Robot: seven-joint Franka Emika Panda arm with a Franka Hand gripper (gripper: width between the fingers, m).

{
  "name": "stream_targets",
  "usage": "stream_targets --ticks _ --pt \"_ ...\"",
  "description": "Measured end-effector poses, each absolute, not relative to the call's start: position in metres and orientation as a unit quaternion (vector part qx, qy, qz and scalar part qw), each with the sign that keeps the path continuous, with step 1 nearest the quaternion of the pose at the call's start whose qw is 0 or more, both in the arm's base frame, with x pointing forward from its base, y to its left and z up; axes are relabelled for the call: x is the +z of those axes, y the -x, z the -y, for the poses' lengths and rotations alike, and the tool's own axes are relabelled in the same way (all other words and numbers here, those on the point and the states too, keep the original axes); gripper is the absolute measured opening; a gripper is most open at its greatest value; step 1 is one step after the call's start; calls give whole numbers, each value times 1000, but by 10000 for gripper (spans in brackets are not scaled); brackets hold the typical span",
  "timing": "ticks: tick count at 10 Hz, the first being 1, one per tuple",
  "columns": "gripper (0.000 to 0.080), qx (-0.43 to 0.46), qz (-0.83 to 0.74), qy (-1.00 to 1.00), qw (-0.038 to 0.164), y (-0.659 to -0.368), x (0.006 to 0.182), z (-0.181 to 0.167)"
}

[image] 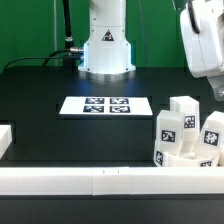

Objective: Assemble stool

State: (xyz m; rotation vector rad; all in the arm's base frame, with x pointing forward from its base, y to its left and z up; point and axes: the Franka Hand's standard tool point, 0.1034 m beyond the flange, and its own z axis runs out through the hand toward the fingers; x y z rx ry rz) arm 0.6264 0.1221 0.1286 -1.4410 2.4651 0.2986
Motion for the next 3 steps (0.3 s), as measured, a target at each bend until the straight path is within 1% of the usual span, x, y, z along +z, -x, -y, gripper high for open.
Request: stream_targets --ticks 3 --pt "649 103 -851 497 134 -626 128 -122"
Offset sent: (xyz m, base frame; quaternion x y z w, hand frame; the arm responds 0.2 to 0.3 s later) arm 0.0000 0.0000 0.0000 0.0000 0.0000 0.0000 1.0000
